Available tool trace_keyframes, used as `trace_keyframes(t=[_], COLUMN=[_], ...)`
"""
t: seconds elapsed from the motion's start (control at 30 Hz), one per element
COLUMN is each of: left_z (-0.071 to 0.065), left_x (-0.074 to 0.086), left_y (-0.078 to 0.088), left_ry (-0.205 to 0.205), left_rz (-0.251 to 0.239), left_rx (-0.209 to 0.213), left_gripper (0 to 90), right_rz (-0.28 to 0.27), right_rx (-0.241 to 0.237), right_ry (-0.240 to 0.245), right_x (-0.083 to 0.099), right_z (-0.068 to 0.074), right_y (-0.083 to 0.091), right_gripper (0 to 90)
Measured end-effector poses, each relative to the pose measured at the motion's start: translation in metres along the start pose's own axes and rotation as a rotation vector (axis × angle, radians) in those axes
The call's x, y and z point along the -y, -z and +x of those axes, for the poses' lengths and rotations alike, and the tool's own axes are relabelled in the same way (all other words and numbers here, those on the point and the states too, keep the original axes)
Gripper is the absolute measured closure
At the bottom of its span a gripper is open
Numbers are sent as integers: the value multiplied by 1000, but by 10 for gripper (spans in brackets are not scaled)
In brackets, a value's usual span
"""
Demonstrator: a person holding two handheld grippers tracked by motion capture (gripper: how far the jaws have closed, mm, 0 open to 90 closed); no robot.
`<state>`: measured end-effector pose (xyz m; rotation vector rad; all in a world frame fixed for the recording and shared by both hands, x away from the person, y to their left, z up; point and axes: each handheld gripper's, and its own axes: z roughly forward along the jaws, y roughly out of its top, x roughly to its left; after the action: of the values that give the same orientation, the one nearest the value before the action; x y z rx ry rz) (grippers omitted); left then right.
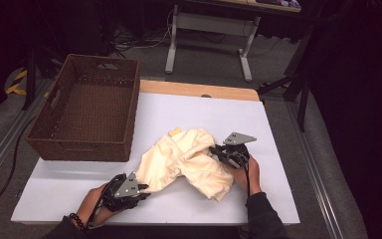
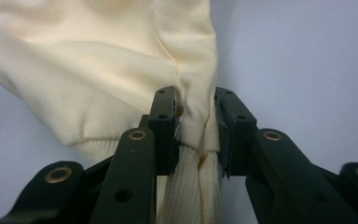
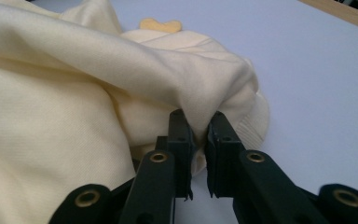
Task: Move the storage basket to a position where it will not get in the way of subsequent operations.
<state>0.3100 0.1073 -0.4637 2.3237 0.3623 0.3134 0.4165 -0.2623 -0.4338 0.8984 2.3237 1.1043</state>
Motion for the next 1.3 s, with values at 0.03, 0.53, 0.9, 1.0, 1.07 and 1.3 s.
trace_keyframes(t=[0.03,0.53,0.9,1.0,1.07,1.3], left_z=[0,0,-3,-4,-5,-8], left_x=[0,-4,-13,-16,-18,-25], left_y=[0,0,-3,-3,-5,-13], left_ry=[0,-6,-24,-23,-18,-51], left_rz=[0,-10,-29,-39,-52,-35], left_rx=[1,6,6,6,3,22], left_gripper=[712,715,714,713,712,707], right_rz=[-1,-39,-44,-53,-59,-53], right_rx=[2,122,199,208,224,229], right_ry=[4,68,132,138,145,190], right_x=[0,-16,-45,-53,-59,-85], right_z=[0,-2,-11,-12,-13,-12], right_y=[0,9,11,12,12,1], right_gripper=[851,878,879,878,879,875])
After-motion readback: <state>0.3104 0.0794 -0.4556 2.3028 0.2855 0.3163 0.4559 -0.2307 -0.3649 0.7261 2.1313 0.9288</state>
